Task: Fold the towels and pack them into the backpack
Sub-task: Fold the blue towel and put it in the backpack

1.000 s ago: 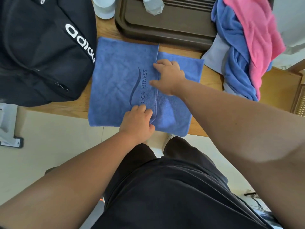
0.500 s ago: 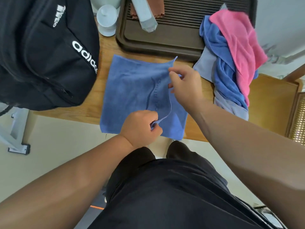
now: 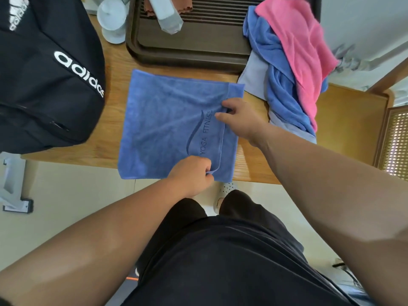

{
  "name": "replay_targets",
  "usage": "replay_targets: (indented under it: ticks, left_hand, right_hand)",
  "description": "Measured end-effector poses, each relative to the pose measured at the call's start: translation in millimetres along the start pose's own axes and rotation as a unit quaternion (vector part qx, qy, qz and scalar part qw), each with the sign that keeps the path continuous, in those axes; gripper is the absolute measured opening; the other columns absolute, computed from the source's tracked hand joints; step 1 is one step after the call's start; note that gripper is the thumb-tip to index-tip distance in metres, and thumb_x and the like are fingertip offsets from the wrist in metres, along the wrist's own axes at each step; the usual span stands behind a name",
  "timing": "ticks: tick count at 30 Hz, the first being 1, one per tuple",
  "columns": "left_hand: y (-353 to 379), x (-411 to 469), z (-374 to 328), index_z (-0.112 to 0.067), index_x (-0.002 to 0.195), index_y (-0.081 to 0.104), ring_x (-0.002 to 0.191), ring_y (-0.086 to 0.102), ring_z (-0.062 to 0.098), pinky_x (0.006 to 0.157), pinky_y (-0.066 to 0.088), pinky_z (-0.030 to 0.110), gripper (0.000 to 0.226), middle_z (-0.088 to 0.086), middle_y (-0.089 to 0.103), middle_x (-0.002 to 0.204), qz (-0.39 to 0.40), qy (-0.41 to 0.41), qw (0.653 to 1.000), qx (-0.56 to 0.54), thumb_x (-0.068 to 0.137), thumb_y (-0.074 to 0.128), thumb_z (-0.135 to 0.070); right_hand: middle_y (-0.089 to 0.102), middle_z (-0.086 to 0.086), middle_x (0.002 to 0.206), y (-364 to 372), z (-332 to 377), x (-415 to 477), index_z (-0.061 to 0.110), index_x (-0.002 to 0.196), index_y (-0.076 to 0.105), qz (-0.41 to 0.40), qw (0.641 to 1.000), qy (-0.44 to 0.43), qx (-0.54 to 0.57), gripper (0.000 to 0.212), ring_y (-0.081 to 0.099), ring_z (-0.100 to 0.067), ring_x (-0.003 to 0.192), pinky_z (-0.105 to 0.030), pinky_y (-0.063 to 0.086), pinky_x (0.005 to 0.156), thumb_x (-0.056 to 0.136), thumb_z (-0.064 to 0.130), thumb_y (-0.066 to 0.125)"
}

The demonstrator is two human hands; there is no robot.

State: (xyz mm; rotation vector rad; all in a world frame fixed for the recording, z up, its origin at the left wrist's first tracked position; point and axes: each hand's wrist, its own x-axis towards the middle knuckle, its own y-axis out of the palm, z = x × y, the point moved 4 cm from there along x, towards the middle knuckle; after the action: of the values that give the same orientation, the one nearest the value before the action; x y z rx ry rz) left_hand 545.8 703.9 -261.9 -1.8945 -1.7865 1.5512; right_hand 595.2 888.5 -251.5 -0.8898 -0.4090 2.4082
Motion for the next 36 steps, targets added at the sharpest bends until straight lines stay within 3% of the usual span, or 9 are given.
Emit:
replay_targets:
  ticks: [2,9,13,18,20,26,29,32,36]
  left_hand:
    - [-11.9,-5.9,-3.6,-0.016,0.062,0.043,0.054,0.039,0.014,0.05,0.027,0.028,0.029,-0.004,0.044,0.058,-0.023,-0.009,0.998,-0.051,0.084,0.061,-0.022]
    - [-51.5,-21.7,-33.7,-0.018,0.055,0.032,0.05,0.024,0.011,0.048,0.02,0.024,0.032,-0.008,0.025,0.049,-0.111,0.02,0.97,-0.216,0.072,0.058,-0.013]
    - [-26.7,-2.4,-53.4,-0.017,0.057,0.035,0.052,0.028,0.012,0.051,0.024,0.03,0.034,-0.007,0.032,0.052,-0.049,0.026,0.982,-0.178,0.078,0.062,-0.015]
    - [19.9,14.9,-46.6,-0.023,0.071,0.047,0.066,0.052,0.018,0.056,0.038,0.031,0.027,-0.004,0.053,0.07,0.115,0.017,0.993,0.003,0.091,0.06,-0.035]
    - [24.9,14.8,-41.8,-0.027,0.082,0.055,0.071,0.057,0.013,0.062,0.046,0.032,0.03,-0.008,0.059,0.077,0.132,0.005,0.991,0.004,0.088,0.06,-0.055]
    - [-17.4,20.8,-17.3,-0.018,0.085,0.056,0.087,0.058,0.024,0.071,0.047,0.037,0.024,-0.003,0.059,0.087,-0.091,-0.019,0.995,-0.024,0.095,0.059,-0.04]
    - [-47.3,30.0,10.8,-0.018,0.115,0.058,0.111,0.053,0.032,0.09,0.047,0.046,0.039,0.007,0.057,0.119,-0.192,-0.041,0.979,0.055,0.088,0.065,-0.045]
    - [-67.1,48.5,37.5,-0.028,0.154,0.026,0.149,0.02,0.037,0.117,0.023,0.056,0.09,0.01,0.014,0.165,-0.126,-0.096,0.976,0.152,0.082,0.059,-0.07]
    - [-73.2,56.2,65.4,-0.038,0.157,-0.016,0.151,-0.02,0.039,0.121,0.01,0.062,0.126,0.001,-0.035,0.161,0.009,-0.131,0.975,0.178,0.068,0.059,-0.086]
  right_hand:
    - [0.055,-0.001,0.132,-7.5,6.2,-4.8,0.013,0.133,0.061,-0.031,0.998,0.003,0.051,0.04,0.057,-0.013,0.107,-0.023,0.049,0.083,0.096,0.029,0.065]
    - [0.067,0.003,0.112,-37.3,13.8,-21.4,0.012,0.117,0.071,-0.152,0.971,-0.065,0.171,0.027,0.068,-0.012,0.085,-0.029,0.057,0.078,0.092,0.017,0.062]
    - [0.069,-0.006,0.1,-41.7,-13.1,-24.1,0.018,0.115,0.069,-0.193,0.972,-0.018,0.131,0.029,0.066,-0.016,0.085,-0.035,0.056,0.083,0.089,0.02,0.057]
    - [0.061,-0.008,0.114,-22.9,-39.5,-15.5,0.007,0.107,0.07,-0.039,0.999,0.02,0.013,0.026,0.062,-0.02,0.101,-0.041,0.056,0.09,0.088,0.024,0.066]
    - [0.05,-0.007,0.129,-21.2,-39.1,-12.4,0.006,0.122,0.067,-0.042,0.999,0.028,-0.018,0.038,0.054,-0.019,0.113,-0.036,0.049,0.098,0.089,0.027,0.068]
    - [0.027,-0.008,0.154,-18.1,-24.4,-16.5,0.021,0.145,0.047,-0.093,0.973,0.016,-0.213,0.063,0.036,-0.031,0.137,-0.042,0.036,0.112,0.09,0.045,0.065]
    - [0.009,-0.008,0.166,-4.3,-7.2,-13.5,0.03,0.153,0.033,-0.057,0.928,-0.056,-0.363,0.07,0.016,-0.035,0.15,-0.051,0.024,0.117,0.093,0.055,0.057]
    - [-0.016,-0.002,0.168,11.9,-7.2,0.9,0.038,0.16,0.003,0.05,0.905,-0.028,-0.422,0.08,-0.011,-0.033,0.154,-0.056,0.009,0.123,0.095,0.068,0.04]
    - [-0.031,-0.001,0.163,22.9,-20.5,3.8,0.042,0.156,-0.015,0.1,0.882,0.025,-0.459,0.085,-0.024,-0.036,0.151,-0.064,0.003,0.12,0.093,0.076,0.03]
